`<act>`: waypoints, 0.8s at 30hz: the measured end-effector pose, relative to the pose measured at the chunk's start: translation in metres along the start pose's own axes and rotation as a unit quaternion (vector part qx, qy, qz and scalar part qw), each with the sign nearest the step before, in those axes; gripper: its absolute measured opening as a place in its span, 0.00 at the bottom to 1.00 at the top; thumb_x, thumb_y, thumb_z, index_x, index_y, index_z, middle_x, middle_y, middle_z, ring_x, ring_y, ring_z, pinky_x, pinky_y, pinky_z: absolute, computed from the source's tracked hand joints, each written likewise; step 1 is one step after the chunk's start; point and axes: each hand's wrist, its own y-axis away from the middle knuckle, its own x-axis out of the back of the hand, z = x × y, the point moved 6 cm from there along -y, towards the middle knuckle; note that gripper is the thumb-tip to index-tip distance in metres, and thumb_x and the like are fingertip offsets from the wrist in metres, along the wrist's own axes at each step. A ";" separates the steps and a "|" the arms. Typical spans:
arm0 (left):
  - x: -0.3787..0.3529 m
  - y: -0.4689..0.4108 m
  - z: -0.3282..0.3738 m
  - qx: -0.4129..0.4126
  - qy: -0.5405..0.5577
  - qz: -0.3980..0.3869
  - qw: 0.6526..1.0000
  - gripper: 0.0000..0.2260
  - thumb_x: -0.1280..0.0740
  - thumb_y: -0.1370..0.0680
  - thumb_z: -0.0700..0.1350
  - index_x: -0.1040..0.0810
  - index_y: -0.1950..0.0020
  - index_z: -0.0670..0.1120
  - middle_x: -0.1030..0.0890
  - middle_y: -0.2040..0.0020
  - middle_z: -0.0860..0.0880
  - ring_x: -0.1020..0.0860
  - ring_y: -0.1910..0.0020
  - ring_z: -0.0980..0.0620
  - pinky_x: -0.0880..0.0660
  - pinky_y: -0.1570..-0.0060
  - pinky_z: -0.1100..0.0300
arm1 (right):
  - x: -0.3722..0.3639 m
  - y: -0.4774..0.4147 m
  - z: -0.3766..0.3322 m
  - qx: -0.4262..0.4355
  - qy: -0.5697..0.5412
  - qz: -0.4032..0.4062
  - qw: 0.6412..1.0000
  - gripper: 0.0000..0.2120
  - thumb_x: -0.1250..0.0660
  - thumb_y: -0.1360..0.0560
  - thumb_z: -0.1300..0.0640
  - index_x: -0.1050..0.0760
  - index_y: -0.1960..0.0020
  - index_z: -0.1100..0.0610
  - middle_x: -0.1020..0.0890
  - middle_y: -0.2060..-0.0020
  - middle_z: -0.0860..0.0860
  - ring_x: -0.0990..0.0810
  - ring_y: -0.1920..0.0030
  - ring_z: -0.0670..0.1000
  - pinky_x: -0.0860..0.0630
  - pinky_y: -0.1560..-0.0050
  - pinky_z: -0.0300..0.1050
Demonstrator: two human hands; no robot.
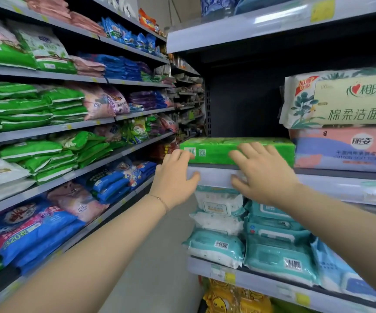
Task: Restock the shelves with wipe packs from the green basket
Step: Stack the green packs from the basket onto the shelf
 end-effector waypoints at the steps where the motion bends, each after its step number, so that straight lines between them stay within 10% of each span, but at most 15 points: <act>1: 0.000 0.011 0.001 -0.019 -0.016 0.000 1.000 0.16 0.37 0.24 0.50 0.30 0.37 0.49 0.29 0.39 0.51 0.33 0.39 0.49 0.33 0.42 0.50 | 0.000 0.005 -0.014 0.023 -0.015 0.012 1.000 0.20 0.46 0.32 0.46 0.26 0.50 0.57 0.23 0.54 0.55 0.25 0.54 0.59 0.30 0.57 0.52; 12: -0.062 0.156 -0.051 -0.012 -0.084 -0.094 0.992 0.20 0.43 0.31 0.58 0.25 0.46 0.50 0.25 0.48 0.51 0.24 0.48 0.47 0.28 0.55 0.51 | -0.073 0.085 -0.159 0.146 -0.157 -0.037 0.976 0.12 0.41 0.33 0.50 0.30 0.55 0.56 0.25 0.61 0.54 0.26 0.61 0.57 0.32 0.61 0.50; 18: -0.135 0.246 -0.096 0.090 -0.059 -0.244 0.964 0.30 0.50 0.33 0.63 0.28 0.38 0.50 0.26 0.40 0.51 0.26 0.41 0.48 0.28 0.45 0.51 | -0.144 0.146 -0.224 0.146 -0.211 -0.150 0.955 0.16 0.39 0.35 0.49 0.23 0.51 0.56 0.22 0.60 0.54 0.23 0.60 0.57 0.28 0.61 0.49; 24: -0.208 0.351 -0.125 0.195 -0.057 -0.379 0.903 0.20 0.37 0.24 0.53 0.33 0.34 0.49 0.30 0.37 0.50 0.30 0.37 0.47 0.32 0.43 0.51 | -0.203 0.199 -0.271 0.128 -0.270 -0.266 0.916 0.16 0.32 0.37 0.51 0.23 0.52 0.57 0.21 0.59 0.54 0.21 0.58 0.57 0.28 0.61 0.49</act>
